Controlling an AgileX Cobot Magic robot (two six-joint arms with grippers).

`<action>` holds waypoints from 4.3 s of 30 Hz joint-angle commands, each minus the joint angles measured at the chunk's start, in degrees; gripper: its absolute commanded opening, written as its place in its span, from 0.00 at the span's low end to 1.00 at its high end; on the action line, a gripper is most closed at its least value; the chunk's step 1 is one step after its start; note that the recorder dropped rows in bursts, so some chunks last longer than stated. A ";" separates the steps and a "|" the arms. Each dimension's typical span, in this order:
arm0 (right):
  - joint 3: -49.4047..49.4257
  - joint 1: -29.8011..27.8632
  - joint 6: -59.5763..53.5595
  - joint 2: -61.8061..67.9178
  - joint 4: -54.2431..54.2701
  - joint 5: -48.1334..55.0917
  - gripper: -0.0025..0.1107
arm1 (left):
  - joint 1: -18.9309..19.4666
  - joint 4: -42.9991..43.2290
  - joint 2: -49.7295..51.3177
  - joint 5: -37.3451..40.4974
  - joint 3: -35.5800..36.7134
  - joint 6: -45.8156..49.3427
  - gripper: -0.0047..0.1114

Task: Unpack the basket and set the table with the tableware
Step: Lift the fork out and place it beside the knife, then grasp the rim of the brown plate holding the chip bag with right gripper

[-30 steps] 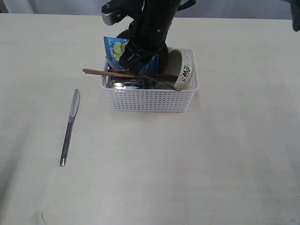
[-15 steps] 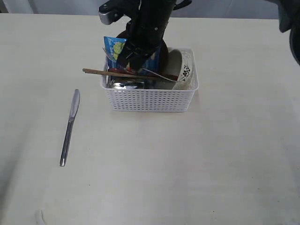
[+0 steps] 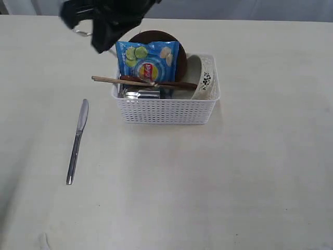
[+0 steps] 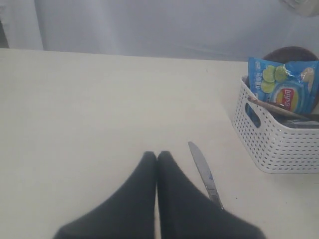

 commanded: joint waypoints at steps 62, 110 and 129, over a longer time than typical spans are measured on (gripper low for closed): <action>11.42 17.62 77.58 18.70 -34.21 -19.99 0.02 | -3.76 0.05 -0.21 -0.12 0.21 0.17 0.04; 11.42 13.54 42.63 -8.89 -40.37 -14.74 0.37 | -3.76 0.05 -0.21 -0.12 0.21 0.17 0.04; 12.11 -17.53 13.63 -6.76 -20.15 -4.79 0.37 | -3.76 0.05 -0.21 -0.12 0.21 0.17 0.04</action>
